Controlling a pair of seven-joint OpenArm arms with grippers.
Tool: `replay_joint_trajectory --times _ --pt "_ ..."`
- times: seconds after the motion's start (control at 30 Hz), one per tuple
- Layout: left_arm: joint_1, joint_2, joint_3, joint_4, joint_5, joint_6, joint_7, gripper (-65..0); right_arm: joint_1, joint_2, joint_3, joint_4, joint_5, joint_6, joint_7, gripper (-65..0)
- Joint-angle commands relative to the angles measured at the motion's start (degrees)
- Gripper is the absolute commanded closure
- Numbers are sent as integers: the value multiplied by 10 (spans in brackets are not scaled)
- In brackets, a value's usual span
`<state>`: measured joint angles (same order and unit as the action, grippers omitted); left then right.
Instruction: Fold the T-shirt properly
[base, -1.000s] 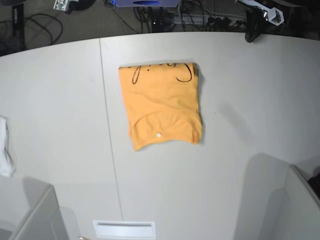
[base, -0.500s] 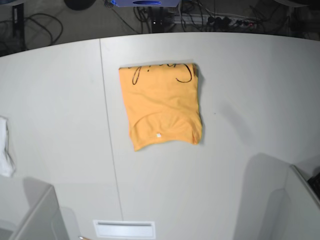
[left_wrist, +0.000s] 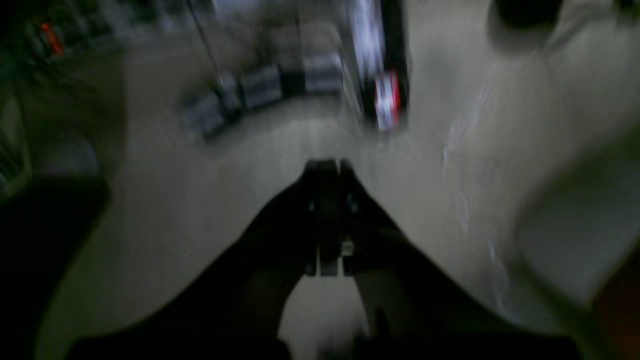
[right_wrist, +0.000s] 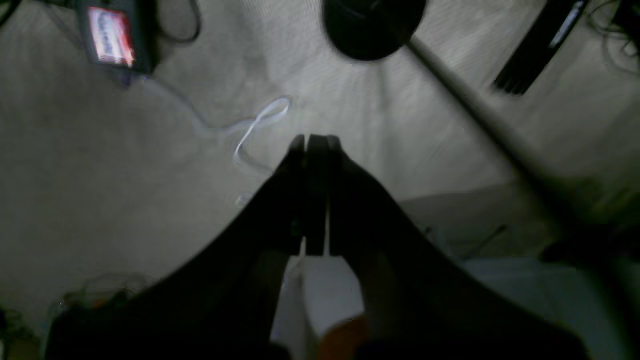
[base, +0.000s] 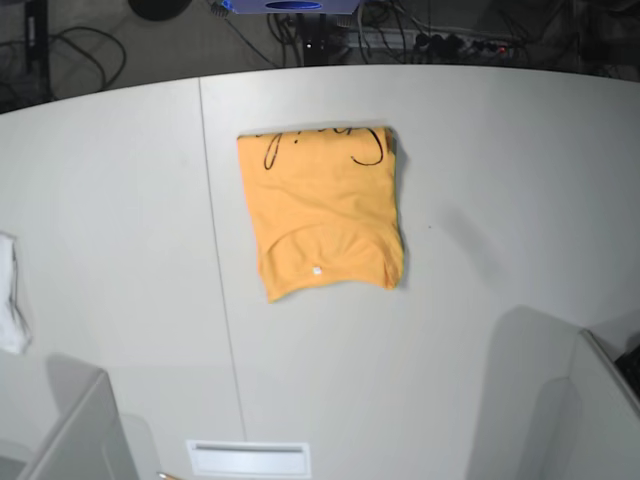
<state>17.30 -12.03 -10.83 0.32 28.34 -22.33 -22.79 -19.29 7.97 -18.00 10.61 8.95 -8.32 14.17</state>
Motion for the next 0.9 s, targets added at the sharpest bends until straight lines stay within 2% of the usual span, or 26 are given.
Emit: replay_joint_trajectory --times 0.0,0.03,0.07,0.13,0.2,0.37,0.47,0.67,0.87 --pt "-2 12 -1 -3 0 10 55 0 15 3 1 -10 1 12 -2 0" --pt "-10 23 -2 -3 -9 22 110 0 34 1 1 -16 1 33 -17 0" --pt "-15 34 -2 9 -24 30 140 0 54 -8 1 -22 1 57 -38 0" --pt "-18 51 -2 26 -70 35 143 0 86 -22 1 -23 1 85 -84 0" --pt "-20 64 1 33 -119 35 143 0 108 -39 -1 -22 0 88 -118 0" --pt "-21 86 3 44 -175 35 132 0 130 -62 -2 -22 -1 88 -121 0" --pt "-17 94 -1 52 -177 35 90 0 126 -62 -2 -22 -2 88 -121 0" --pt "-12 94 -2 50 -178 36 46 0 126 -52 -2 -22 -2 88 -121 0" --pt "-7 106 -2 50 -178 36 46 0 125 -41 0 -22 0 88 -121 0"
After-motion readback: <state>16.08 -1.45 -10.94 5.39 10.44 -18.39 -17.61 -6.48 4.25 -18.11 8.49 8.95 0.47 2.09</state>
